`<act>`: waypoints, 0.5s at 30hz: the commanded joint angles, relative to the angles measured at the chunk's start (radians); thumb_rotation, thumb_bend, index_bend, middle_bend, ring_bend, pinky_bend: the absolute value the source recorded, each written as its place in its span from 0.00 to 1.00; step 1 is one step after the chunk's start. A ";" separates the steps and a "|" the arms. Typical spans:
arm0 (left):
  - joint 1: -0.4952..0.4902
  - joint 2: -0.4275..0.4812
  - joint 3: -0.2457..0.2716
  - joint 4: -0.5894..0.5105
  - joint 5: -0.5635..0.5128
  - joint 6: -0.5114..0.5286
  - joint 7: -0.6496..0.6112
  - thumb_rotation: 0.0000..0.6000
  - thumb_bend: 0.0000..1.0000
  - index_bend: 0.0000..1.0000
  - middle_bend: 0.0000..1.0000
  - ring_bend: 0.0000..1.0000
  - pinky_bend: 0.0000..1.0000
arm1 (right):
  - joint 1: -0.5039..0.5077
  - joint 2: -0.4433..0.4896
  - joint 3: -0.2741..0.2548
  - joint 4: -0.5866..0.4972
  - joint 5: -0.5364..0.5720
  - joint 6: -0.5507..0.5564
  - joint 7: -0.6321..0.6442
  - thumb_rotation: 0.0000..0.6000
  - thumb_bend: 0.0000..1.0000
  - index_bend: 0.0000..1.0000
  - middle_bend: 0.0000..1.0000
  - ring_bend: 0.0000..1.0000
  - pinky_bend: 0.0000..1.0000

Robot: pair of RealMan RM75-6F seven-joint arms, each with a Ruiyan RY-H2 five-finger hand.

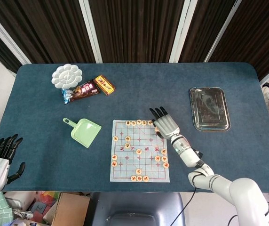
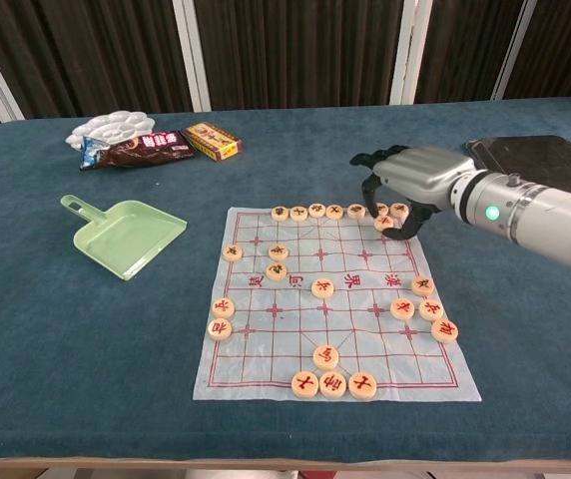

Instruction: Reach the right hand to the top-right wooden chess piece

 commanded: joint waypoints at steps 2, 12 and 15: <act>0.000 0.000 0.000 0.000 0.002 0.001 0.001 1.00 0.42 0.00 0.00 0.00 0.03 | -0.005 0.025 0.013 -0.027 0.005 0.020 0.014 1.00 0.46 0.64 0.11 0.00 0.00; -0.001 -0.003 -0.001 0.000 -0.007 -0.007 0.010 1.00 0.42 0.00 0.00 0.00 0.03 | 0.021 0.017 0.052 0.020 0.059 -0.012 -0.003 1.00 0.46 0.64 0.12 0.00 0.00; -0.001 -0.003 -0.005 0.000 -0.014 -0.010 0.009 1.00 0.42 0.00 0.00 0.00 0.03 | 0.033 0.001 0.056 0.048 0.067 -0.026 -0.004 1.00 0.46 0.64 0.12 0.00 0.00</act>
